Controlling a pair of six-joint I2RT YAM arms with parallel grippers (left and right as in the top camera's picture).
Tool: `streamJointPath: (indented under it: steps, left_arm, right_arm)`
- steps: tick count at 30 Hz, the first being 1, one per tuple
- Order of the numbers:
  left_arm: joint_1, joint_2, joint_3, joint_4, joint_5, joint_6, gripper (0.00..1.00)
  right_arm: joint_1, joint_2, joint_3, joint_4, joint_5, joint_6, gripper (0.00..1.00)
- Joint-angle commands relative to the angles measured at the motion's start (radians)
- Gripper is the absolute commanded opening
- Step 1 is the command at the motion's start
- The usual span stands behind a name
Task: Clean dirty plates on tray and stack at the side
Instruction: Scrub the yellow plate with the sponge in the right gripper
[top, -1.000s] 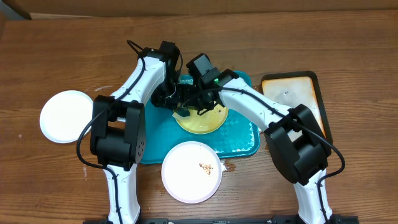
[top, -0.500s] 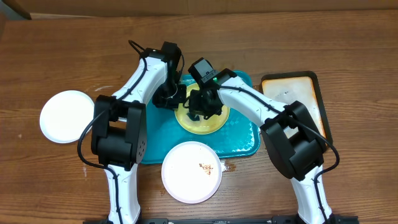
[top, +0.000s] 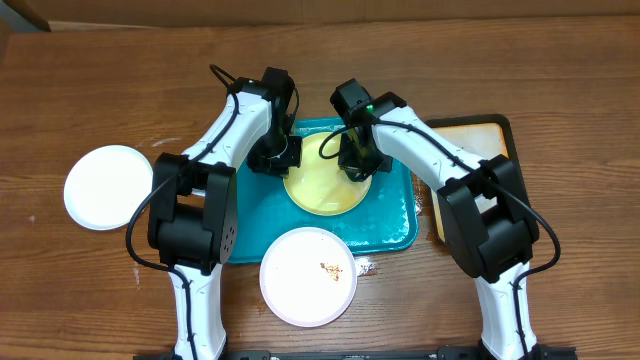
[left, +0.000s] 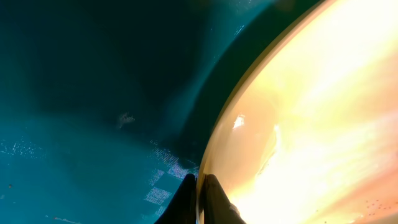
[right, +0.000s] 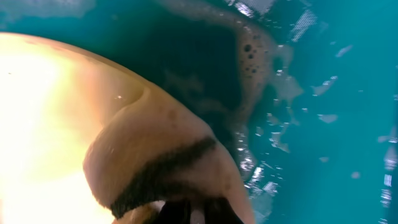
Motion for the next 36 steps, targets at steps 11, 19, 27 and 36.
streamJointPath:
  steps: [11,19,27,36]
  left_arm:
    - [0.016,0.006,0.006,-0.050,-0.127,-0.040,0.04]
    - [0.022,0.006,0.006,-0.052,-0.127,-0.045,0.04]
    - [0.035,0.006,0.008,-0.062,-0.187,-0.074,0.04]
    - [0.054,0.004,0.124,-0.240,-0.457,-0.194,0.04]
  right_arm:
    - [-0.038,0.033,0.189,-0.184,0.230,-0.018,0.04]
    - [-0.037,0.032,0.385,-0.298,0.229,-0.064,0.04]
    - [-0.037,0.031,0.391,-0.313,0.200,-0.068,0.04]
    - [-0.037,0.032,0.390,-0.318,0.168,-0.094,0.04]
